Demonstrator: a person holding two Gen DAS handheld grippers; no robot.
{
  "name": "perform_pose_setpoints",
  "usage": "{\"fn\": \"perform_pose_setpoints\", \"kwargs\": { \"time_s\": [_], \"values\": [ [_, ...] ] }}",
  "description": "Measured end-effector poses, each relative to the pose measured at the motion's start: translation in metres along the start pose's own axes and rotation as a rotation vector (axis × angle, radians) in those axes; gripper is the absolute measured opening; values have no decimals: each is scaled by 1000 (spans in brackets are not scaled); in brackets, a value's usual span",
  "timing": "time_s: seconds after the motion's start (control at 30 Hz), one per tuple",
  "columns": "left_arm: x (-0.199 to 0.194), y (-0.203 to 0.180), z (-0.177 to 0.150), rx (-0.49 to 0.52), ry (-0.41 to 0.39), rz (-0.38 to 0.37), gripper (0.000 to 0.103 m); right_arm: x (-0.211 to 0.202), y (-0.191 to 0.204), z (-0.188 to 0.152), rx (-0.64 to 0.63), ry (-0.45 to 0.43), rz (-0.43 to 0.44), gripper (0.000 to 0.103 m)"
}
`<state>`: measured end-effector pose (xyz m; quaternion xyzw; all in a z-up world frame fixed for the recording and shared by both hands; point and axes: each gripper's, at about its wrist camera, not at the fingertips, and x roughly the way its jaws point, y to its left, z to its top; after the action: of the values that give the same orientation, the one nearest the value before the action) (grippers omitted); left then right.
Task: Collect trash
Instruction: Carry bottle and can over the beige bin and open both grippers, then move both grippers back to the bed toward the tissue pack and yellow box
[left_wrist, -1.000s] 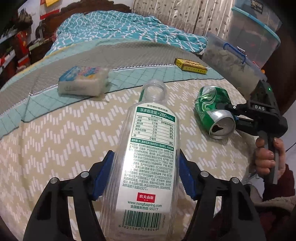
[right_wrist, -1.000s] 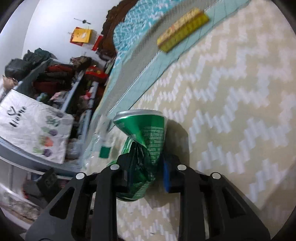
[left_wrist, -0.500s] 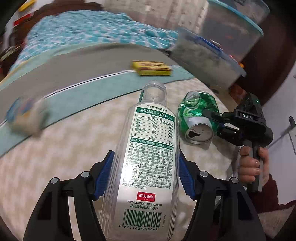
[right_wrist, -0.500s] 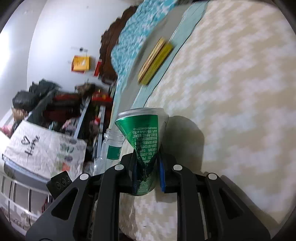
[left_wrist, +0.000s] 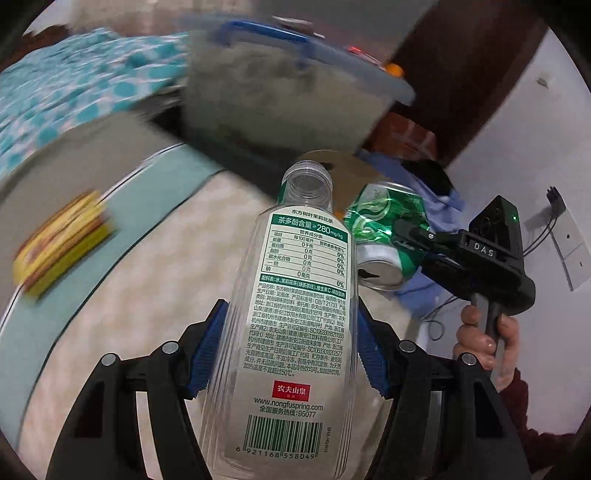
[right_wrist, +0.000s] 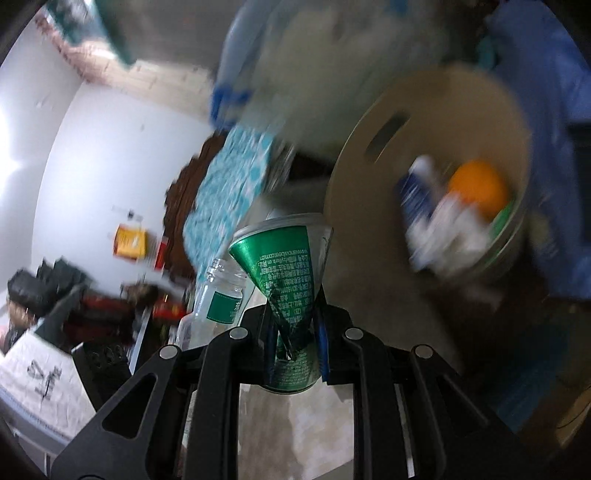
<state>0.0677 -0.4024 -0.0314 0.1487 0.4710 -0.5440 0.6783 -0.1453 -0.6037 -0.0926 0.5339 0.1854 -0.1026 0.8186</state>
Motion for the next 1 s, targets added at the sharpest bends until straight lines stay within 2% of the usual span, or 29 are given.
{"fn": "perform_pose_setpoints", "kwargs": {
  "time_s": [0.17, 0.33, 0.37, 0.4, 0.43, 0.47, 0.5, 0.57, 0.7, 0.83, 1.0],
  "values": [
    [55, -43, 58, 66, 33, -32, 63, -17, -17, 40, -23, -84, -90, 20],
    [93, -64, 89, 102, 38, 7, 64, -17, -22, 57, -37, -133, -153, 23],
    [100, -67, 96, 101, 26, 21, 65, -18, -23, 58, -41, -141, -154, 30],
    [103, -68, 99, 96, 21, 30, 74, -18, -25, 60, -40, -148, -156, 62],
    [105, -68, 102, 87, 15, 42, 77, -21, -26, 60, -38, -177, -157, 77],
    [105, -67, 104, 79, 7, 47, 78, -24, -25, 59, -44, -198, -158, 85],
    [102, -65, 104, 72, 2, 43, 78, -25, -23, 60, -59, -205, -164, 82],
    [90, -60, 99, 63, -18, 27, 78, -28, -21, 59, -63, -220, -167, 78],
    [58, -43, 73, 69, -58, 40, 78, -29, -13, 49, -59, -224, -144, 77],
    [31, -15, 34, 37, -56, 64, 78, -15, 6, 34, -97, -176, -115, 77],
    [-9, 41, -37, -55, -34, 155, 78, 14, 45, 13, -181, -98, -67, 77]
  ]
}}
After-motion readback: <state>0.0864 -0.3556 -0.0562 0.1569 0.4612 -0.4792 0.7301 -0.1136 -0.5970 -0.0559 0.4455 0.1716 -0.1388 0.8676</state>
